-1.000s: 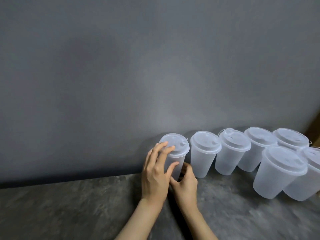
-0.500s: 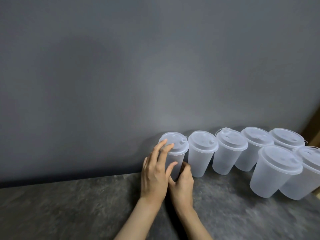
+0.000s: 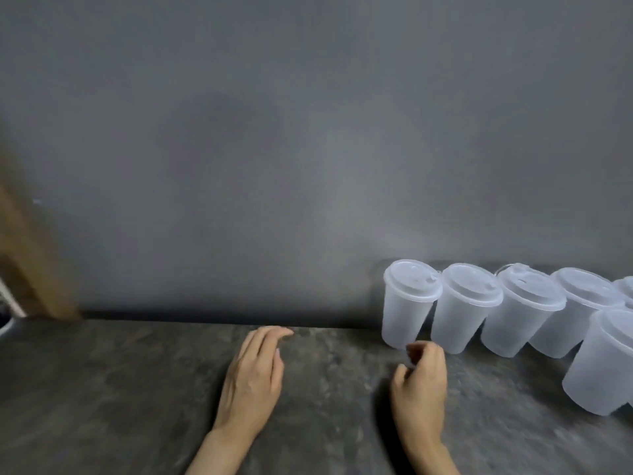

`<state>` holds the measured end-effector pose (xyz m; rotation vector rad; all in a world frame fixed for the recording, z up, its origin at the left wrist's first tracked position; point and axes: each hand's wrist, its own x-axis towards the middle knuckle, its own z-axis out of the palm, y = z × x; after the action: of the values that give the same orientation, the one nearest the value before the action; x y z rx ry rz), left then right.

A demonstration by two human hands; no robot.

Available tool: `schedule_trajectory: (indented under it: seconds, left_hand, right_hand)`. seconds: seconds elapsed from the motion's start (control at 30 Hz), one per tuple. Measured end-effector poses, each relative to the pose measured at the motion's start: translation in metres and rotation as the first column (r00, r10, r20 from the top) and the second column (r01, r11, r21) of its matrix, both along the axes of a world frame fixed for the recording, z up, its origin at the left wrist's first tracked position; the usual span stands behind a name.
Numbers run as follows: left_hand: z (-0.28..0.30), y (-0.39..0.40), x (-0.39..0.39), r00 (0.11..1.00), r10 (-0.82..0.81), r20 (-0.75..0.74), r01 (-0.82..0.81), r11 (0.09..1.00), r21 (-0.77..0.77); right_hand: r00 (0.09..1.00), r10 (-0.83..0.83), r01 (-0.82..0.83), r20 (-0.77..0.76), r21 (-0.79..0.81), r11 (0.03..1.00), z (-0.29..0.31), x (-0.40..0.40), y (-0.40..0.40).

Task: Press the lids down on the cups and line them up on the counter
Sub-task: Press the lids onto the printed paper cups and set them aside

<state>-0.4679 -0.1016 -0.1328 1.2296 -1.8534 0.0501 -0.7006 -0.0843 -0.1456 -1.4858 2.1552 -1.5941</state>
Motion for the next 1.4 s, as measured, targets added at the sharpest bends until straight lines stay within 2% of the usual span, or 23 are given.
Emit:
schedule_trajectory:
  seconds: [0.07, 0.13, 0.2, 0.27, 0.43, 0.5, 0.73, 0.87, 1.0, 1.07, 1.13, 1.27, 1.33, 1.4]
  left_hand:
    - [-0.004, 0.006, 0.033, 0.996, 0.09, -0.02, -0.09, 0.996, -0.009]
    - [-0.007, 0.02, 0.087, 0.961, 0.262, -0.087, -0.265, 0.964, -0.019]
    - [-0.006, 0.023, 0.109, 0.923, 0.341, -0.181, -0.35, 0.936, -0.024]
    - [-0.004, 0.036, 0.157, 0.86, 0.464, -0.211, -0.473, 0.881, 0.005]
    - [-0.002, 0.06, 0.27, 0.677, 0.683, -0.274, -0.714, 0.699, -0.023]
    - [-0.001, 0.065, 0.305, 0.639, 0.711, -0.295, -0.748, 0.663, -0.021]
    - [-0.006, 0.037, 0.374, 0.573, 0.694, -0.436, -0.695, 0.693, 0.19]
    - [-0.011, 0.015, 0.39, 0.515, 0.693, -0.505, -0.699, 0.68, 0.22]
    - [-0.009, 0.002, 0.399, 0.391, 0.759, -0.52, -0.683, 0.619, 0.389]
    - [-0.01, 0.001, 0.398, 0.401, 0.783, -0.477, -0.688, 0.6, 0.407]
    - [-0.011, 0.004, 0.392, 0.445, 0.758, -0.477, -0.683, 0.632, 0.366]
    - [-0.01, 0.009, 0.371, 0.639, 0.636, -0.433, -0.567, 0.769, 0.294]
    - [-0.011, 0.005, 0.352, 0.717, 0.551, -0.427, -0.483, 0.834, 0.266]
    - [-0.01, -0.001, 0.326, 0.767, 0.471, -0.436, -0.407, 0.882, 0.237]
  right_hand:
    - [0.988, 0.086, -0.089, -0.124, -0.015, 0.996, 0.003, 0.013, 0.009]
    - [0.945, 0.252, -0.252, -0.209, 0.025, 0.967, 0.0, 0.055, 0.009]
    - [0.921, 0.321, -0.306, -0.219, 0.104, 0.946, -0.001, 0.074, 0.008]
    - [0.863, 0.456, -0.43, -0.218, 0.158, 0.889, -0.002, 0.123, 0.002]
    - [0.74, 0.638, -0.618, -0.213, 0.16, 0.77, 0.003, 0.235, -0.016]
    - [0.714, 0.663, -0.638, -0.225, 0.178, 0.749, 0.004, 0.271, -0.025]
    - [0.656, 0.679, -0.64, -0.331, 0.233, 0.732, 0.01, 0.347, -0.05]
    - [0.706, 0.642, -0.61, -0.3, 0.203, 0.766, 0.008, 0.342, -0.057]
    - [0.753, 0.61, -0.582, -0.248, 0.181, 0.793, 0.009, 0.34, -0.058]
    - [0.75, 0.612, -0.588, -0.25, 0.169, 0.791, 0.008, 0.34, -0.057]
    - [0.749, 0.613, -0.593, -0.253, 0.156, 0.79, 0.007, 0.338, -0.057]
    - [0.743, 0.627, -0.619, -0.234, 0.114, 0.777, 0.006, 0.339, -0.059]
    - [0.738, 0.65, -0.652, -0.18, 0.055, 0.756, 0.005, 0.338, -0.06]
    - [0.733, 0.68, -0.68, -0.02, -0.02, 0.733, 0.003, 0.335, -0.06]
